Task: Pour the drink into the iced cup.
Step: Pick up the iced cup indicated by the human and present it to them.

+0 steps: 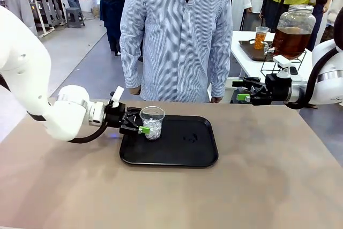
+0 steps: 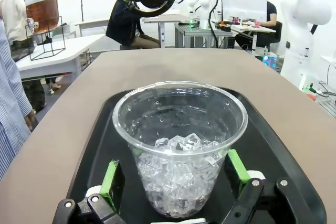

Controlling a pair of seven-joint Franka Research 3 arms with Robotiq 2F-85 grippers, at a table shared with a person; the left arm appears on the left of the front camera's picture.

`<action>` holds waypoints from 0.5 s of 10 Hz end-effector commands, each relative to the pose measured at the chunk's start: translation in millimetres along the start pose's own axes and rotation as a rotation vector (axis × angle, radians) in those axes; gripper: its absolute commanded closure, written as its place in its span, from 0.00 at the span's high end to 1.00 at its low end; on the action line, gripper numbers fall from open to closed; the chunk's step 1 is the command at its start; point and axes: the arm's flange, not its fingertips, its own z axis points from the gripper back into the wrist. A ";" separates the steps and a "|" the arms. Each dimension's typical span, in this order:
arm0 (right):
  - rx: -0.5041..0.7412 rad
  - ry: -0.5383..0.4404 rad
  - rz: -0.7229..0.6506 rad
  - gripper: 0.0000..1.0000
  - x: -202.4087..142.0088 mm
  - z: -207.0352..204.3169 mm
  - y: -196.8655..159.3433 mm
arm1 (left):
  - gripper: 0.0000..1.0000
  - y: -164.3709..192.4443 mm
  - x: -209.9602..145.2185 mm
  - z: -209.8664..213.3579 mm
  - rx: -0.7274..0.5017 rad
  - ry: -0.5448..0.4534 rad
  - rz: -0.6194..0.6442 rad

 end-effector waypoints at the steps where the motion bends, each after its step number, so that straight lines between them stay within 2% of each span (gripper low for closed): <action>1: 0.004 0.000 0.001 1.00 2.8 -0.1 -0.9 | 1.00 1.3 0.7 -6.9 0.005 -0.028 -0.009; 5: 0.004 0.000 0.001 1.00 2.8 -0.1 -0.9 | 1.00 -0.1 -1.2 -13.3 0.045 -0.046 -0.011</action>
